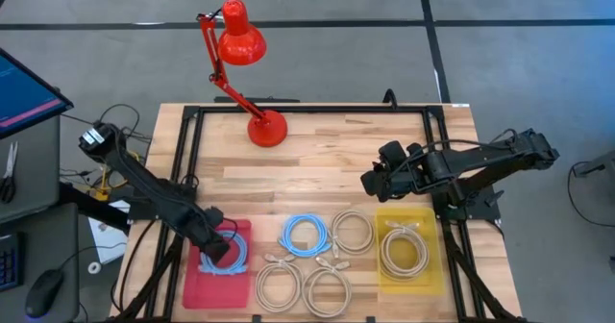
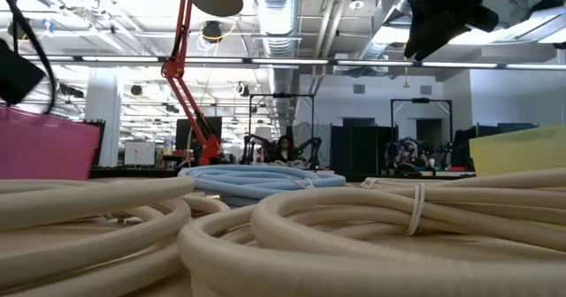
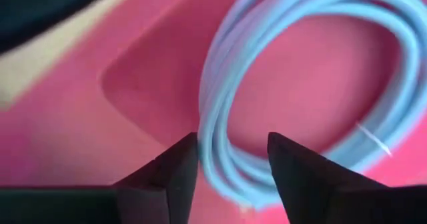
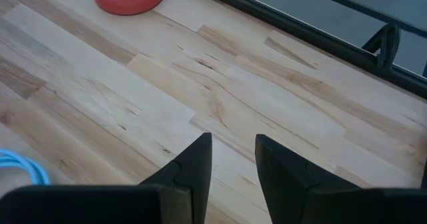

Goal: Pick & Place USB Port
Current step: Put the blue charger cable into the red bin

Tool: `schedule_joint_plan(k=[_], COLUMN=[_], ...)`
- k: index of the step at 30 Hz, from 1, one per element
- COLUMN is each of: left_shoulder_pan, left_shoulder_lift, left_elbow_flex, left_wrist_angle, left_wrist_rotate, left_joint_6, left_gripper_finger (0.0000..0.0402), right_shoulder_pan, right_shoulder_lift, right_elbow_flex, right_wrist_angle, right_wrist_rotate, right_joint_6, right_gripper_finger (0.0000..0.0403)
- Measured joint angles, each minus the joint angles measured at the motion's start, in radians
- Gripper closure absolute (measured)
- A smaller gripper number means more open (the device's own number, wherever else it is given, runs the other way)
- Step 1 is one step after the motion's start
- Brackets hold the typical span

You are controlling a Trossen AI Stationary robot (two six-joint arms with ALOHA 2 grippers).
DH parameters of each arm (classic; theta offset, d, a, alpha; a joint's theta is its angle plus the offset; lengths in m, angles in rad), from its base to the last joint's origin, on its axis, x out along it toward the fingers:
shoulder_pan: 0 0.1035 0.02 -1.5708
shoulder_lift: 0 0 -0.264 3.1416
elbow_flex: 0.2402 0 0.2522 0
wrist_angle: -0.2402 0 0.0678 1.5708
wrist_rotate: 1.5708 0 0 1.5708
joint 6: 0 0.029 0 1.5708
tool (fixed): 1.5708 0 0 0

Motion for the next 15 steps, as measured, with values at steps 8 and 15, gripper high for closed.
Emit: schedule_joint_plan(k=[8,15], left_shoulder_pan=[0.029,0.098], left_shoulder_lift=[-0.224,-0.38], left_elbow_flex=[0.001,0.001], left_wrist_angle=[0.008,0.023], left_wrist_rotate=[-0.065,-0.132], left_joint_6=[-0.014,0.002], left_gripper_finger=[0.0302,0.0342], right_shoulder_pan=[-0.001,-0.001], right_shoulder_lift=[0.0,0.0], right_elbow_flex=[0.0,0.0], right_wrist_angle=[0.003,0.003], right_wrist_rotate=[0.0,0.0], right_joint_6=[0.0,0.0], right_gripper_finger=[0.0295,0.0295])
